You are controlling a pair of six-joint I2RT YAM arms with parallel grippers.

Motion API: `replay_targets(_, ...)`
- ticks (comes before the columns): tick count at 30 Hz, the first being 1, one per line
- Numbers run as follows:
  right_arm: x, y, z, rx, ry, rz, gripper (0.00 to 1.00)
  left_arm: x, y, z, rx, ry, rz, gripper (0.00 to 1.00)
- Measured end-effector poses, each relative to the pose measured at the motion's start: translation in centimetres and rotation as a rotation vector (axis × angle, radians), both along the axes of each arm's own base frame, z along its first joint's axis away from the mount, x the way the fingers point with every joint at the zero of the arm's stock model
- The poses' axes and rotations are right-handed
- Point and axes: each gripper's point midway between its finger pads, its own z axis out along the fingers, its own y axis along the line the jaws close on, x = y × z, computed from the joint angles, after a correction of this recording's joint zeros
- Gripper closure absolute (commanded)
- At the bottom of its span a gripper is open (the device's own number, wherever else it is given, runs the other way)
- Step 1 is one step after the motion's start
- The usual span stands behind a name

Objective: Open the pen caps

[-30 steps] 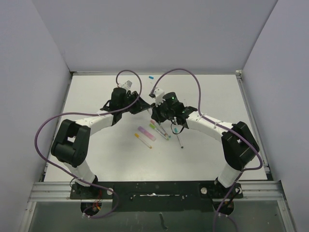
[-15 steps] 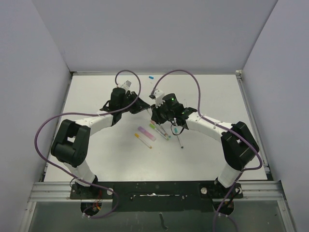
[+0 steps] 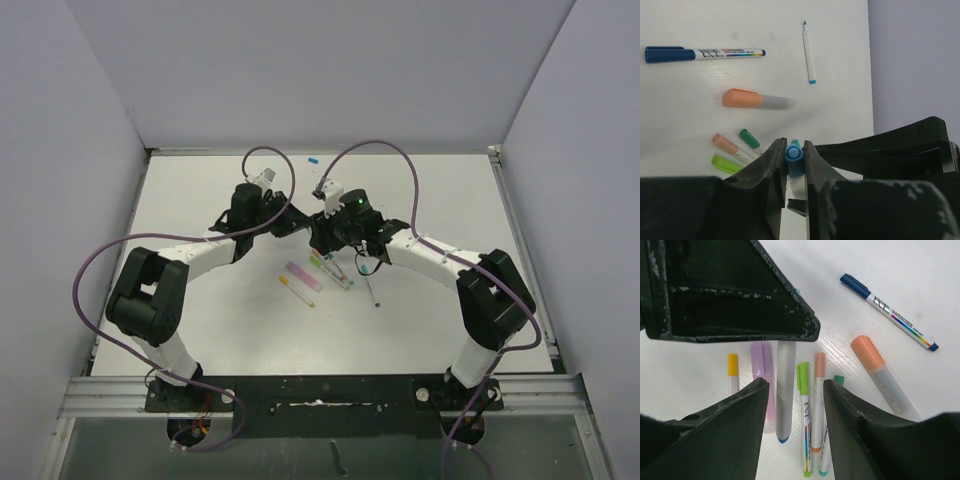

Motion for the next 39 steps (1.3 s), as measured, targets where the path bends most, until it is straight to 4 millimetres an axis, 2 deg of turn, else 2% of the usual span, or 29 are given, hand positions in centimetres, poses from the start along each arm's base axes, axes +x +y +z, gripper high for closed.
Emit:
replay_targets(6,0.6,0.5,-0.4,0.036,0.019,0.002,0.64,-0.4,-0.6,0.3,-0.01,-0.007,-0.022,1.0)
replay_targets(11,0.4,1.1,-0.6,0.064,0.048,0.021,0.97,-0.4,-0.6,0.3,-0.01,-0.01,-0.024,1.0)
replay_targets(12,0.3,1.1,-0.6,0.066,0.05,0.021,1.0,-0.3,-0.6,0.3,-0.009,-0.013,-0.024,1.0)
replay_targets(21,0.5,1.3,-0.2,0.094,0.051,0.028,1.0,0.3,0.1,0.7,0.021,-0.009,-0.023,1.0)
replay_targets(29,0.6,1.1,2.5,0.162,-0.046,0.026,1.0,0.9,0.8,2.8,-0.035,0.041,-0.085,1.0)
replay_targets(31,-0.5,-0.2,1.7,0.13,-0.004,0.018,1.0,3.2,2.7,3.1,0.0,-0.002,-0.007,1.0)
replay_targets(33,-1.5,-1.8,0.5,0.094,0.047,0.001,1.0,6.1,6.4,3.1,0.031,-0.027,0.113,1.0)
replay_targets(35,-1.8,-2.6,-0.3,0.071,0.078,-0.01,1.0,7.8,9.6,2.9,0.059,-0.035,0.209,1.0)
replay_targets(37,-1.9,-3.3,-0.7,0.052,0.095,-0.02,1.0,8.5,11.1,2.7,0.076,-0.039,0.254,1.0)
replay_targets(39,-1.6,-4.2,-1.1,0.031,0.102,-0.049,1.0,8.5,11.4,2.4,0.099,-0.034,0.261,1.0)
